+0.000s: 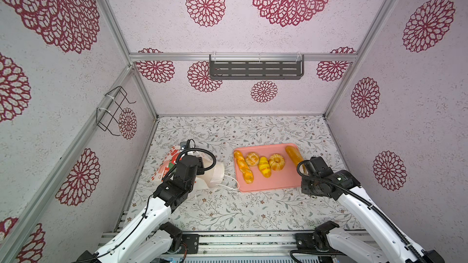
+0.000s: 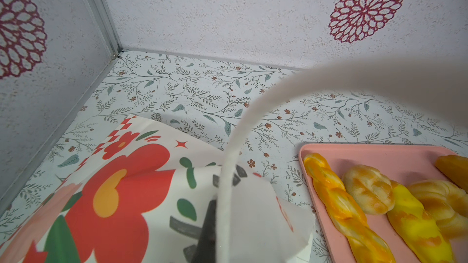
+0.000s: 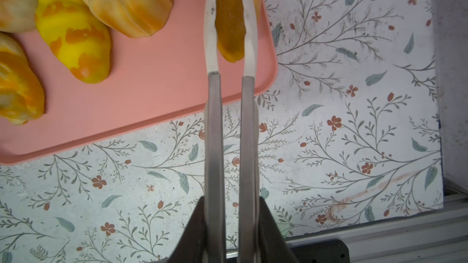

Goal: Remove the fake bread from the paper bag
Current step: 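Lower the golden roll onto the tray and open the tongs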

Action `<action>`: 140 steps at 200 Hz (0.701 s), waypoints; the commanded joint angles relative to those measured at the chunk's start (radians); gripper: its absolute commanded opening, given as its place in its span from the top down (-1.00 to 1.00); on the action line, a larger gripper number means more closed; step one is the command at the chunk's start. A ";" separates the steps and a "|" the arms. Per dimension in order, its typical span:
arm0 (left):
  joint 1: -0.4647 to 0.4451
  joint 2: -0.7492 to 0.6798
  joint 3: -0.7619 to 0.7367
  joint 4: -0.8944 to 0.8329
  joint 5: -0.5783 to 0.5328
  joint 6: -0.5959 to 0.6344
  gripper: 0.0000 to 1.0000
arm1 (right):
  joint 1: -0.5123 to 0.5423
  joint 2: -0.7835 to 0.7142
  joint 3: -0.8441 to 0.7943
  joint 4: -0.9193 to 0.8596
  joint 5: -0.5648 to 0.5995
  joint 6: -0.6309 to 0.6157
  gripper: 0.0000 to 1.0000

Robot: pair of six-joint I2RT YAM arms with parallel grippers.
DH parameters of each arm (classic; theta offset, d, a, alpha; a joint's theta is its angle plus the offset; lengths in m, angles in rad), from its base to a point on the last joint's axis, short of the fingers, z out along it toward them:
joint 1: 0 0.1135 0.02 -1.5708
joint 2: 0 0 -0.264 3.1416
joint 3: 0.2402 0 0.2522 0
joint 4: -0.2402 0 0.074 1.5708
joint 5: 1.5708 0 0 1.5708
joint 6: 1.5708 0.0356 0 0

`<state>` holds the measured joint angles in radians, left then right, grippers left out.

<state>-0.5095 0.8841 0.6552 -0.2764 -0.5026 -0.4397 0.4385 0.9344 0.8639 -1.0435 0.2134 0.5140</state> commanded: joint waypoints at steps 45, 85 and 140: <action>0.005 0.014 0.014 -0.026 0.024 -0.021 1.00 | 0.000 0.046 -0.007 0.059 -0.022 -0.031 0.43; 0.006 0.011 0.008 -0.031 0.025 -0.021 1.00 | -0.002 0.031 -0.002 0.050 -0.035 -0.022 0.28; 0.006 0.001 0.004 -0.038 0.024 -0.025 1.00 | -0.005 0.018 0.012 0.020 -0.043 -0.014 0.23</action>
<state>-0.5095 0.8906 0.6552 -0.2764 -0.4976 -0.4427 0.4381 0.9791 0.8516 -1.0004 0.1669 0.4908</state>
